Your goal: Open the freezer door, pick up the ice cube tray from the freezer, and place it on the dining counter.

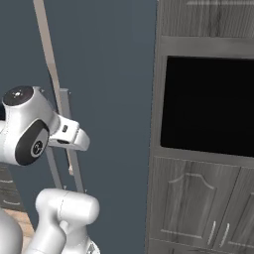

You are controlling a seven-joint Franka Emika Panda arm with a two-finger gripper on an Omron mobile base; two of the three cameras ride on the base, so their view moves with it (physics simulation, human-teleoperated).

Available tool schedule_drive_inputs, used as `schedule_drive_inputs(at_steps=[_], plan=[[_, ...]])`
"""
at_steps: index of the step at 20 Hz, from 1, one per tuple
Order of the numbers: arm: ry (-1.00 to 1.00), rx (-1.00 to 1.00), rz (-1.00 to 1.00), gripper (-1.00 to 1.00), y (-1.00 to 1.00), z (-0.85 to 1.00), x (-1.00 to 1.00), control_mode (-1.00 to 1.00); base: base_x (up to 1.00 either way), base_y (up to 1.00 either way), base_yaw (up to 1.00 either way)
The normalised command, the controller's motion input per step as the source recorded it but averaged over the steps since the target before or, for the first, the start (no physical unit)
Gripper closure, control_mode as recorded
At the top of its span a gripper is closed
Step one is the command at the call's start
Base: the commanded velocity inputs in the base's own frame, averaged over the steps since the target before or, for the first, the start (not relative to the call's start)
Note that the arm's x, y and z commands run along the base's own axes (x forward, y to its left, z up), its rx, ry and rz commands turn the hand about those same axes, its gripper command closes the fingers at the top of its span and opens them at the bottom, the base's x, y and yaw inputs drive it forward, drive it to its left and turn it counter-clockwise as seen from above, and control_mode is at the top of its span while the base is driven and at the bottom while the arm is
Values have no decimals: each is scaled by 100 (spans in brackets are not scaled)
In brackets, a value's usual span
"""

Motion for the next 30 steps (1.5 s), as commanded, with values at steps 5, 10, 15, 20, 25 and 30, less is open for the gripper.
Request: schedule_drive_inputs(at_steps=[5,10,15,20,25,30], plan=[[0,0,0,-100,0,0,-13,-100,0,0,0],[0,0,0,-100,0,0,-2,-100,0,0,0],[0,0,0,-100,0,4,0,-100,0,0,0],[0,0,0,-100,0,9,-6,-100,0,0,0],[-3,0,-1,-100,0,5,-27,-100,0,0,0],[0,0,0,-100,0,0,-27,-100,0,0,0]])
